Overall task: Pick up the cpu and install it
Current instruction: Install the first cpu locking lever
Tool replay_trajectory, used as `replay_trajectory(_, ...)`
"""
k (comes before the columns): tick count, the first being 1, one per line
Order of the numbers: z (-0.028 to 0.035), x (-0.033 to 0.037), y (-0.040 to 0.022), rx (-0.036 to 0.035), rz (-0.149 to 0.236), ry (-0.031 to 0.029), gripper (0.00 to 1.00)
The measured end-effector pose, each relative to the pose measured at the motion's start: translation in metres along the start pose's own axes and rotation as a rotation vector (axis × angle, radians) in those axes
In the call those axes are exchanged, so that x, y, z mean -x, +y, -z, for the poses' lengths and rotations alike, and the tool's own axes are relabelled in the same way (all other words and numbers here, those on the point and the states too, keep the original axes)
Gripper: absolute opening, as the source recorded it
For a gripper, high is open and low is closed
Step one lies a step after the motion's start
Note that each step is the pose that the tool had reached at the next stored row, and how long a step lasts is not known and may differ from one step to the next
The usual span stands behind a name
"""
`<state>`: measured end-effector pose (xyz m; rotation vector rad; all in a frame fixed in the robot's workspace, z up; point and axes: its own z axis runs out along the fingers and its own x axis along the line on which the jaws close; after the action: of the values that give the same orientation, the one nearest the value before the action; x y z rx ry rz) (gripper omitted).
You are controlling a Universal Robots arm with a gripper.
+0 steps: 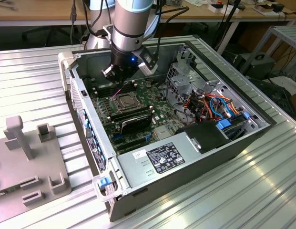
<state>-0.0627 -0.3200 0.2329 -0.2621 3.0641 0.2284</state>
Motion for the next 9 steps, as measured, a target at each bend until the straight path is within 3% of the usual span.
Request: replay_trajectory(9,-0.0013,0.0007,0.0004,0.0002,0.000,-0.0001,0.11)
